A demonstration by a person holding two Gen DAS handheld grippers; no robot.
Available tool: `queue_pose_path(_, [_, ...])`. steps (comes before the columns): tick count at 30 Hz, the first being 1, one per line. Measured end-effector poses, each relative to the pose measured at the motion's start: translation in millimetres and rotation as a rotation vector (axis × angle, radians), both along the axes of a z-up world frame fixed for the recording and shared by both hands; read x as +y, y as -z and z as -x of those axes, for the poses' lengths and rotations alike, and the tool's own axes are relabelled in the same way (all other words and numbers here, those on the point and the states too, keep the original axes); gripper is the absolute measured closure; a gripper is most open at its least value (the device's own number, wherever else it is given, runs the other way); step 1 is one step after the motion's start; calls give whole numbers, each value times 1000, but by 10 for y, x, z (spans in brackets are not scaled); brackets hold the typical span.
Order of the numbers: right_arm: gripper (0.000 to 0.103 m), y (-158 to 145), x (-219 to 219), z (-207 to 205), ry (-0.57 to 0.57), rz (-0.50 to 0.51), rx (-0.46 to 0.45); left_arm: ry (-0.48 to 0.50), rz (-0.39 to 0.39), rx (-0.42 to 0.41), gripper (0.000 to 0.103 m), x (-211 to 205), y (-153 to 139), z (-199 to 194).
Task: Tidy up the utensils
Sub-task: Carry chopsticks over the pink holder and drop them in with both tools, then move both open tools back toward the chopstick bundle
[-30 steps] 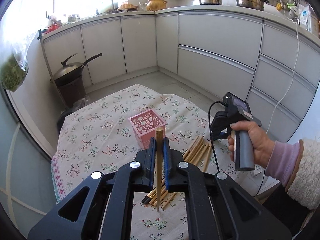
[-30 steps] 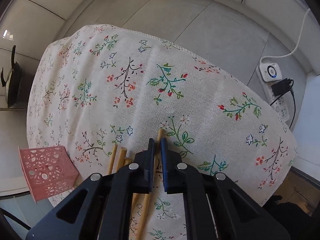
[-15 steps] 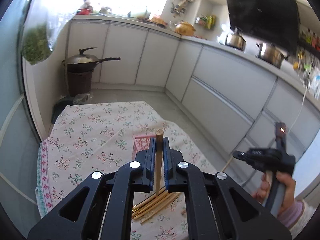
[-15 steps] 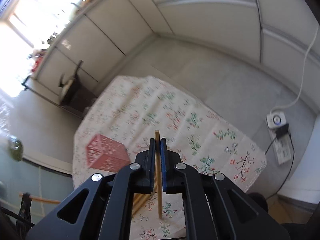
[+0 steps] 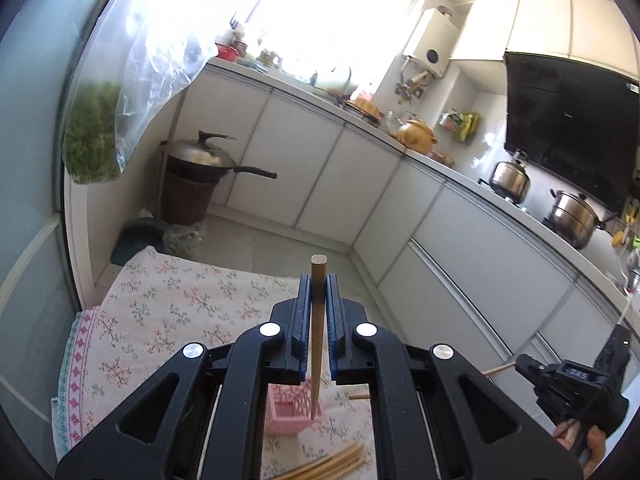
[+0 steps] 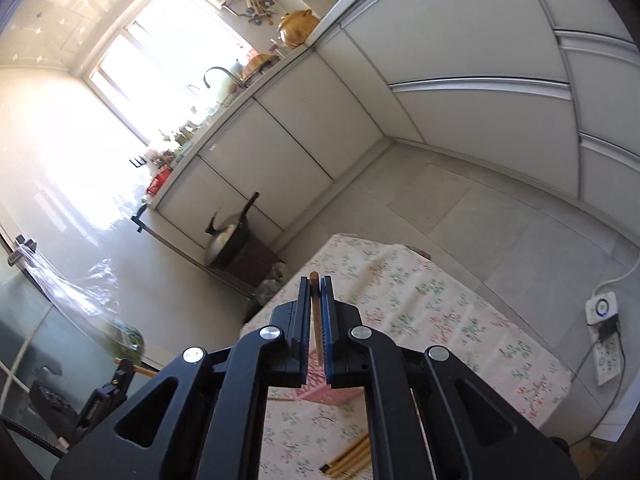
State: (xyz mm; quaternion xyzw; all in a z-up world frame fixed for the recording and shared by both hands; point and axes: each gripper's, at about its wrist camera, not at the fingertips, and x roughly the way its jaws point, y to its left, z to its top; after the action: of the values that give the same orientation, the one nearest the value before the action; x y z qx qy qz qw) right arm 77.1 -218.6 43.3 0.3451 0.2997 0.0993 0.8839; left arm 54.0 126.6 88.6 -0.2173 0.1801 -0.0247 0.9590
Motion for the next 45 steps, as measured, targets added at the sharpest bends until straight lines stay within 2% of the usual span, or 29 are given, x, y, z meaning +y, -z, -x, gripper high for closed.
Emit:
queue_pose_path(4, [98, -81, 147, -198, -33, 3, -16, -10, -15, 39, 96, -7, 114, -294])
queue_pose_path(9, [98, -2, 340, -394, -71, 21, -3, -9, -31, 119, 94, -35, 489, -592])
queue_pose_path(10, [98, 25, 376, -436, -76, 28, 3, 0, -28, 141, 88, -36, 571, -642])
queue_pose_path(11, [98, 48, 406, -467, -78, 35, 9, 10, -18, 165, 77, -28, 625, -684])
queue_pose_path(12, [98, 75, 439, -510, -83, 40, 18, 14, 10, 176, 72, 9, 670, -693])
queue_pose_path(14, [98, 118, 484, -562, -94, 43, 34, -3, 56, 155, 64, 105, 666, -634])
queue_pose_path(19, [98, 153, 608, -643, -110, 84, 53, -72, 78, 65, 45, 257, 443, -399])
queue_pose_path(21, [98, 170, 676, -691, -123, 98, 65, -81, 79, 54, 44, 288, 397, -359])
queue_pose_path(26, [97, 240, 862, -852, -149, 141, 111, -61, 81, 90, 44, 278, 428, -402])
queue_pose_path(28, [94, 263, 946, -923, -158, 153, 109, -47, 83, 96, 44, 248, 433, -423])
queue_pose_path(30, [81, 306, 966, -994, -153, 127, 103, -34, 68, 93, 44, 194, 413, -419])
queue_pose_path(31, [69, 331, 955, -1000, -151, 99, 102, -30, 58, 87, 44, 168, 401, -408])
queue_pose_path(34, [68, 291, 958, -942, -133, 102, 65, -26, 10, 64, 41, 67, 338, -351])
queue_pose_path(36, [68, 228, 984, -841, -114, 146, 24, -40, -21, 50, 38, 6, 303, -308])
queue_pose_path(39, [62, 173, 1049, -667, -81, 236, -27, -68, -51, 40, 32, -86, 271, -273])
queue_pose_path(41, [54, 171, 1090, -549, -56, 302, -57, -73, -72, 43, 30, -135, 267, -254])
queue_pose_path(45, [50, 186, 1132, -373, -35, 394, -90, -93, -126, 39, 23, -270, 276, -168])
